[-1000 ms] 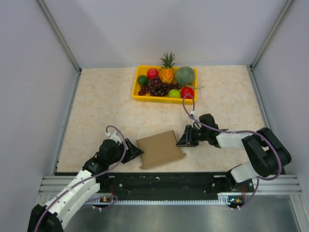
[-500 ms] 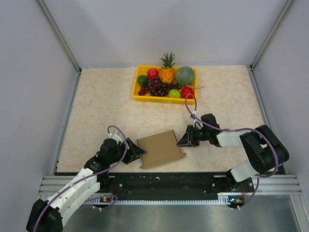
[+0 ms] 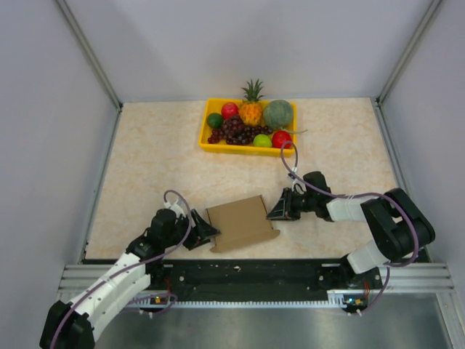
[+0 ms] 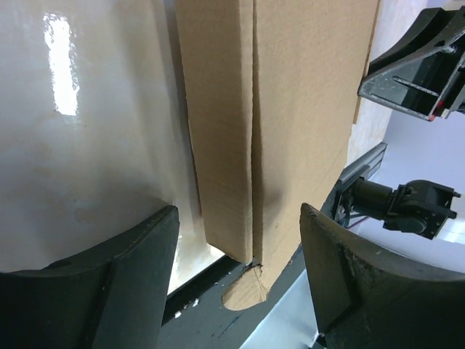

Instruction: Fold the paper box

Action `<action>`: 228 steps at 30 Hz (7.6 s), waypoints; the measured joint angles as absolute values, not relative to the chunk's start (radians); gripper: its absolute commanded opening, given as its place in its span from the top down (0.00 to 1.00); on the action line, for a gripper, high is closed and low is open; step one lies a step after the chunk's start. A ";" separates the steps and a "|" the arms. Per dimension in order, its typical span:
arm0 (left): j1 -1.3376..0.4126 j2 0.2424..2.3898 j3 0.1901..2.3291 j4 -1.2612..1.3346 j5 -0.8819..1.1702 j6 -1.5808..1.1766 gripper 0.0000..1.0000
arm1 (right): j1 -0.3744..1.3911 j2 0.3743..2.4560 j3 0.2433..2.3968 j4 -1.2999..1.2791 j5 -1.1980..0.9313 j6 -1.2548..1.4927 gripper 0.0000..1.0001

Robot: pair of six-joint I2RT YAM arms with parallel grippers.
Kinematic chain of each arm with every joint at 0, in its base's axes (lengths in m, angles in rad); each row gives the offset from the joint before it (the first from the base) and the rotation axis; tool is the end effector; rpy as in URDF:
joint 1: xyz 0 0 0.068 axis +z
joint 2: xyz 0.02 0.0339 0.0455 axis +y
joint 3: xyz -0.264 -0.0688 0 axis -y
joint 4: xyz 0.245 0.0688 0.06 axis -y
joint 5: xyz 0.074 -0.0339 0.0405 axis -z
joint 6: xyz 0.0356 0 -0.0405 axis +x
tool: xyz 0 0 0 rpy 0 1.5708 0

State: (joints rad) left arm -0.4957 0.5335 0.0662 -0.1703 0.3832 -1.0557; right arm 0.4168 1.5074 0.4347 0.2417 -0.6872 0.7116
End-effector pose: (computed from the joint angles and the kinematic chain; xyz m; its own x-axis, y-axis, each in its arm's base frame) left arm 0.1031 -0.0709 0.1273 -0.8718 -0.4461 -0.2021 -0.1082 0.5779 -0.8089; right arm 0.2117 0.1184 0.1154 -0.9712 0.1221 -0.2045 -0.0921 0.5995 0.7951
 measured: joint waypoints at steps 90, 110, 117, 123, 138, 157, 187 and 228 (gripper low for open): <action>-0.513 0.565 0.052 0.205 0.422 -1.443 0.87 | 0.336 0.956 0.460 -0.166 -0.546 0.824 0.17; -0.503 0.459 0.174 -0.018 0.370 -1.732 1.00 | 0.667 0.829 0.724 -0.313 -0.223 0.139 0.01; -0.477 0.669 0.383 -0.125 0.422 -1.755 1.00 | 0.926 0.773 0.753 -0.250 -0.110 -0.237 0.01; -0.445 0.714 0.460 -0.188 0.471 -1.759 1.00 | 1.167 0.878 0.786 -0.260 0.006 -0.529 0.14; -0.440 0.709 0.460 -0.239 0.527 -1.807 1.00 | 1.219 1.111 0.872 -0.278 0.157 -0.797 0.34; -0.436 0.711 0.433 -0.126 0.542 -1.822 0.38 | 1.254 1.197 0.869 -0.179 0.285 -0.831 0.84; -0.297 0.720 0.655 -0.363 0.637 -0.561 0.47 | 0.986 1.382 1.101 -0.661 -0.196 -0.549 0.77; -0.389 0.945 0.685 -0.220 0.704 -0.095 0.58 | 0.852 1.639 1.332 -0.800 -0.456 -0.617 0.77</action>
State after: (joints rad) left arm -0.3893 0.9451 0.6849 -0.2195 0.7044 -0.0948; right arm 0.8524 1.6394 1.3319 -0.7998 -0.4561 -0.6167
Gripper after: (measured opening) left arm 0.453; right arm 0.259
